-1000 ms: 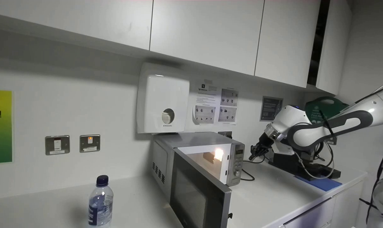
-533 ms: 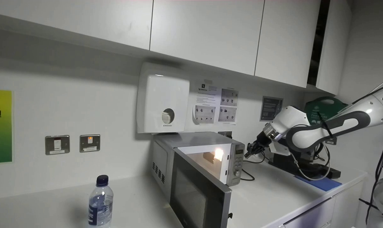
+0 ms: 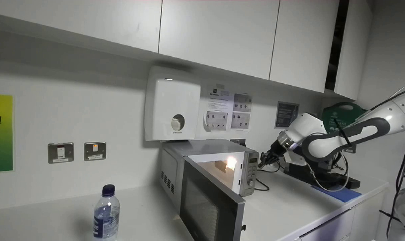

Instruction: Press a button on the microwave

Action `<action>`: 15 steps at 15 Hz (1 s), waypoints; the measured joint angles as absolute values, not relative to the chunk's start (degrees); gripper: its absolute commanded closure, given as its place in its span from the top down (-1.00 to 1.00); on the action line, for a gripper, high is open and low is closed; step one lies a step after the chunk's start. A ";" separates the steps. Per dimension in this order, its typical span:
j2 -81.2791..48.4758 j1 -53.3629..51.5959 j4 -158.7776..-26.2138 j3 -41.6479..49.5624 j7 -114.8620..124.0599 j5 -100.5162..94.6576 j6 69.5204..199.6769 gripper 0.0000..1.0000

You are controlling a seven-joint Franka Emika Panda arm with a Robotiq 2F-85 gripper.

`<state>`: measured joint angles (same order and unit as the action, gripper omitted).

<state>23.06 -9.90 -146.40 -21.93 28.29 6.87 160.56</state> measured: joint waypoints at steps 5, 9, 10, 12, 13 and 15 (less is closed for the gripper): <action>23.02 -9.87 -146.81 -21.93 28.29 6.85 160.56 -1.00; 22.69 -9.87 -146.89 -21.93 28.24 6.85 160.56 -1.00; 22.49 -9.87 -146.89 -21.93 28.23 6.85 160.56 -1.00; 21.90 -9.87 -146.88 -21.93 28.17 6.85 160.58 -1.00; 21.63 -9.87 -146.88 -21.93 28.14 6.85 160.60 -1.00; 21.33 -9.87 -146.87 -21.92 28.10 6.82 160.65 -1.00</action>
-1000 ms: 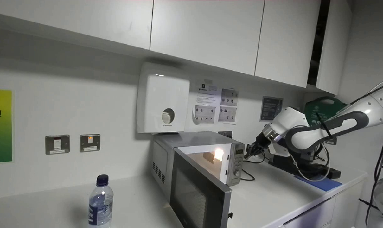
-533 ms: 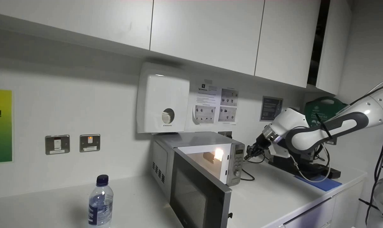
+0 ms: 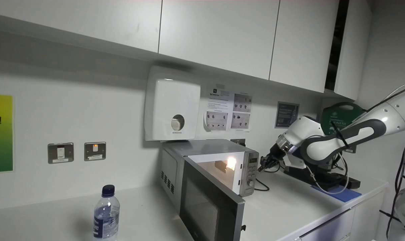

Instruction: Press a button on the microwave

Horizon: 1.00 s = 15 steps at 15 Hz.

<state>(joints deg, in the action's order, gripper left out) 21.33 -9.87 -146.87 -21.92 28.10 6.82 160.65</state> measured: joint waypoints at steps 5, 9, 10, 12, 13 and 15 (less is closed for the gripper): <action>20.37 -9.87 -146.69 -21.92 27.78 6.21 162.31 -1.00; 18.99 -9.83 -146.45 -21.92 26.99 4.94 165.33 -1.00; 18.57 -9.80 -146.35 -21.92 26.72 4.74 166.00 -1.00; 17.85 -9.67 -146.24 -21.92 26.21 4.32 167.14 -1.00; 17.50 -9.56 -146.16 -21.92 26.15 3.89 167.59 -1.00; 16.94 -9.29 -145.93 -21.92 26.15 2.81 168.07 -1.00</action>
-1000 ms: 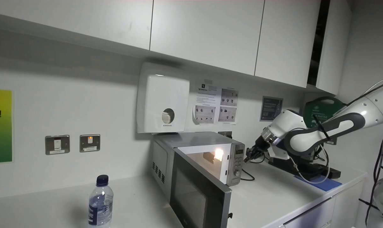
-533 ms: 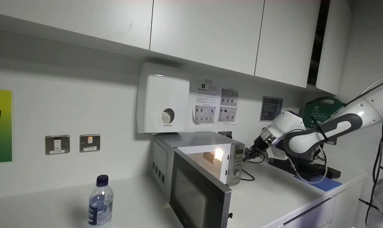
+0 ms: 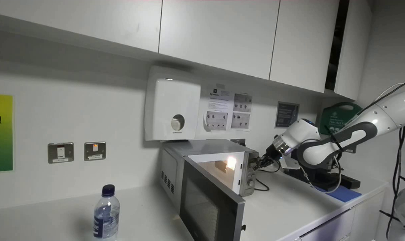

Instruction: Press a button on the microwave

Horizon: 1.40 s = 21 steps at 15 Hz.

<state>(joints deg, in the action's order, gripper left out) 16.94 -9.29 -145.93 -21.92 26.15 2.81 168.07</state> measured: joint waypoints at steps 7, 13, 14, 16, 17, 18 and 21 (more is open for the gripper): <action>16.10 -8.63 -145.26 -21.92 26.15 0.63 168.75 -1.00; 15.54 -8.63 -144.99 -21.92 26.15 0.48 169.21 -1.00; 15.48 -8.63 -144.94 -21.92 26.15 0.47 169.23 -1.00; 15.31 -8.63 -144.83 -21.92 26.15 0.46 169.27 -1.00; 15.15 -8.63 -144.75 -21.92 26.15 0.46 169.36 -1.00; 14.91 -8.63 -144.67 -21.92 26.15 0.46 169.60 -1.00; 14.04 -8.66 -144.51 -21.93 26.15 0.40 169.86 -1.00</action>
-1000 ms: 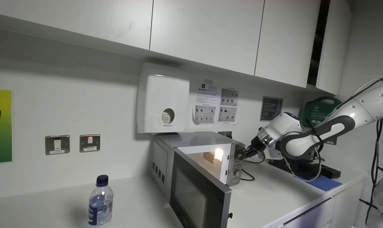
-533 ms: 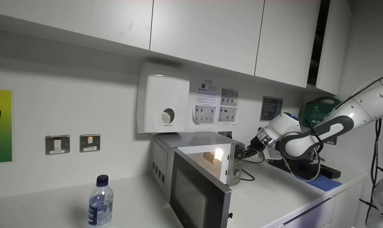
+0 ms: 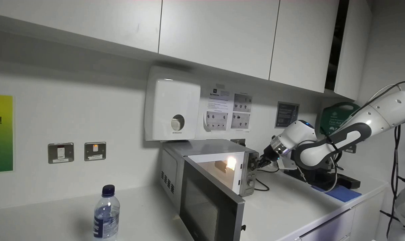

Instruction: Press a button on the microwave

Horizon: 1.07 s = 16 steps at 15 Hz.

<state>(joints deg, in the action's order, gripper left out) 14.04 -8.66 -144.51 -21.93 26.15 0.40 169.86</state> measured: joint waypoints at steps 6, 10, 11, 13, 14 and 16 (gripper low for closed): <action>12.90 -8.63 -144.21 -21.93 26.15 -0.50 169.99 -1.00; 12.89 -8.32 -144.20 -21.97 26.21 -3.29 169.99 -1.00; 12.89 -8.23 -144.20 -22.00 26.27 -4.25 169.99 -1.00; 12.92 -7.97 -144.20 -22.10 26.42 -6.44 169.99 -1.00; 12.94 -7.76 -144.20 -22.23 26.50 -7.58 169.98 -1.00; 13.11 -7.20 -144.19 -22.70 26.83 -9.81 169.98 -1.00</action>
<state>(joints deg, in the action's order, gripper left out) 13.11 -7.20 -144.19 -22.70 26.83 -9.81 169.98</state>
